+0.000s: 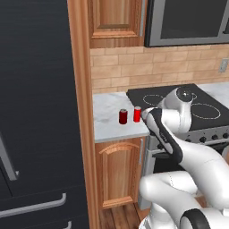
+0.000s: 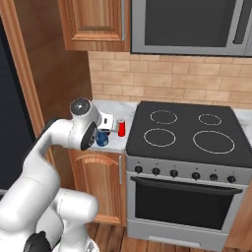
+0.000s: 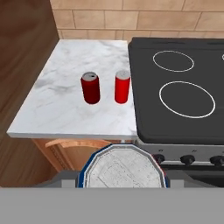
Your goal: Four empty soda cans are scattered around the kitchen. Gather all the cans and cluster them next to the stove for recycling.
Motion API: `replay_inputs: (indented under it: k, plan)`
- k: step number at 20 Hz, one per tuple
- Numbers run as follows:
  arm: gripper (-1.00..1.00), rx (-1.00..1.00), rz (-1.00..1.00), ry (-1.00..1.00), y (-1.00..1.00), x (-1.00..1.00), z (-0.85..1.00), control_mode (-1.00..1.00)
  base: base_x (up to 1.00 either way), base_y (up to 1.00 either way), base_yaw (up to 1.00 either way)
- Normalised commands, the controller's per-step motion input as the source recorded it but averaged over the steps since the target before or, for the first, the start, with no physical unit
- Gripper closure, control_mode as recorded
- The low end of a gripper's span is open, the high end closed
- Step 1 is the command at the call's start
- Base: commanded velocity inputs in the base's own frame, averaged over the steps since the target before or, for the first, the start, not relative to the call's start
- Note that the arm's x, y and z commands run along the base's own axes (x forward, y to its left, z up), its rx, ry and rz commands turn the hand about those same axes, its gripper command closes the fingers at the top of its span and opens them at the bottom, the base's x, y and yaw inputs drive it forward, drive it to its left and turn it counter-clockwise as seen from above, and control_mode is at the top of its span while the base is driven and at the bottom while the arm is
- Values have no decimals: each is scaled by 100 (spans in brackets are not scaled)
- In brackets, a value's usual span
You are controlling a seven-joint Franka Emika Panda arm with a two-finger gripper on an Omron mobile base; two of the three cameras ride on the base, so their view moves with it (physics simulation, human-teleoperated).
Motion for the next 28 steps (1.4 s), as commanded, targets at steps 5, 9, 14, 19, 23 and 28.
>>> replay_inputs:
  k: [5, 9, 14, 19, 23, 28]
  plan:
    - [100, 3, 0, -2, -13, 19, -10, -100, 0, 0, 0]
    - [100, 3, 0, -3, -8, 17, -14, -100, 0, 0, 0]
    - [100, 3, 0, 0, -2, 17, -14, -100, 0, 0, 0]
    - [100, 2, 0, 0, 0, 20, -18, -100, 0, 0, 0]
    - [100, 0, 0, 0, 0, 23, -16, -100, 0, 0, 0]
    - [100, 0, 0, 0, 0, 27, -16, -100, 0, 0, 0]
